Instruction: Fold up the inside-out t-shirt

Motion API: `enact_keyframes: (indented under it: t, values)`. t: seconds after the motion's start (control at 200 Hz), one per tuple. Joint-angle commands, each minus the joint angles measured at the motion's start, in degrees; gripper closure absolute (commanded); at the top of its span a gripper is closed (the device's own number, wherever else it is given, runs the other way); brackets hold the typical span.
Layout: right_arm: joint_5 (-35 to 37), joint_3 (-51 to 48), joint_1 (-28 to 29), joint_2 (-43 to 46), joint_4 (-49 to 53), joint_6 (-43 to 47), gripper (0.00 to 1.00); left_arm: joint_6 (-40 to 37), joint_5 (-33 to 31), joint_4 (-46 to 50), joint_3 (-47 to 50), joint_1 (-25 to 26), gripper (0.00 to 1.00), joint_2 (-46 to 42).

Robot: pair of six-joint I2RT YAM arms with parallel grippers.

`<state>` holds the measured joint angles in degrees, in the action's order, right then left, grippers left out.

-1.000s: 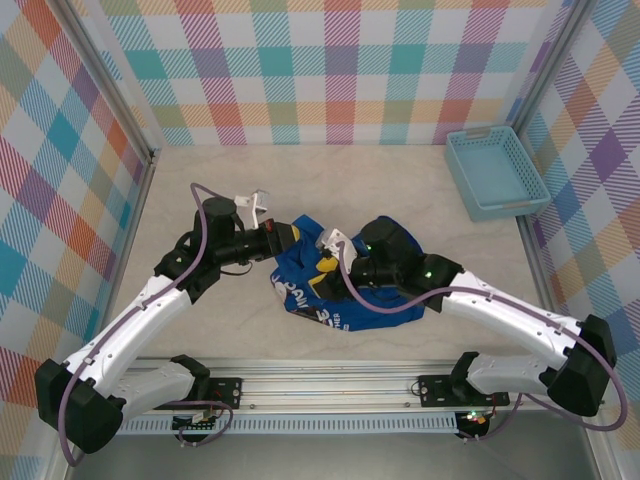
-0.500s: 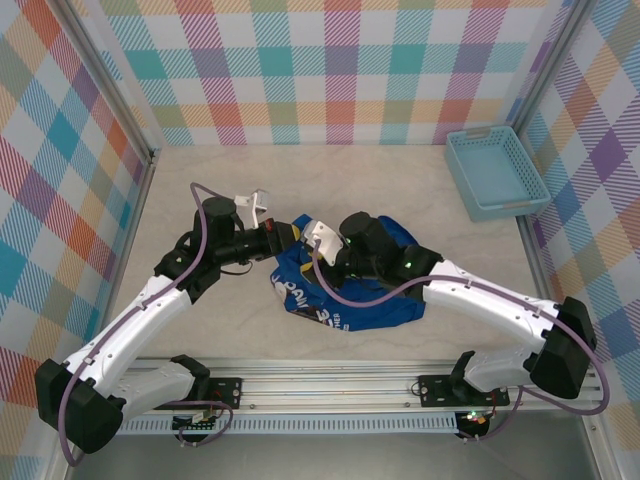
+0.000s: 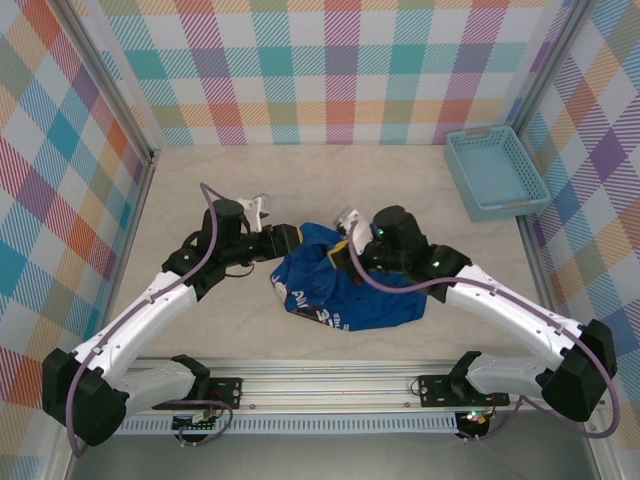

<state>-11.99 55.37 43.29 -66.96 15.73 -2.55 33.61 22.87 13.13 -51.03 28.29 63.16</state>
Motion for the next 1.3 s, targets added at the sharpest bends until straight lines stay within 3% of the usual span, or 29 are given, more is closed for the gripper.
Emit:
enact_keyframes:
  t: [0.0,0.17,0.275,0.425,0.61,0.795,0.92,1.025,1.15,1.295]
  values:
    - [-8.6,-3.4,-4.4,1.9,-2.1,-8.4,1.0,-3.8,-1.3,-1.9,3.5,-0.5,0.49,-1.8]
    - [-11.3,-4.5,-7.6,3.0,-3.6,-11.1,1.0,-4.1,0.7,-7.8,9.4,1.9,0.42,0.6]
    - [-12.1,-4.5,-8.5,2.8,-4.3,-12.2,1.0,-6.5,-2.0,-9.0,10.0,5.4,0.41,3.4]
    - [-12.1,-4.4,-9.5,2.9,-4.7,-13.2,1.0,-9.4,-1.8,-11.2,8.9,8.0,0.41,7.7]
    - [-11.6,-4.4,-9.8,3.7,-4.6,-13.3,1.0,-8.9,-1.1,-13.6,7.1,9.0,0.48,12.4]
    - [-11.2,-4.6,-9.9,4.2,-4.0,-12.7,1.0,-9.1,-5.1,-15.2,5.1,9.0,0.64,15.3]
    - [-8.4,-4.3,-10.1,6.2,-2.2,-11.4,1.0,-9.9,-5.9,-15.7,4.1,8.9,0.85,15.7]
    - [-1.1,-3.2,-10.2,8.7,1.3,-10.0,1.0,-12.5,-9.2,-10.9,3.2,8.6,1.0,10.7]
    - [5.4,-2.1,-10.2,10.8,4.8,-6.7,1.0,-14.6,-15.5,-4.2,2.4,8.1,1.0,0.3]
    - [0.1,-1.6,-10.2,11.6,4.0,-2.1,0.99,-16.9,-18.6,4.2,-1.4,8.1,1.0,-5.1]
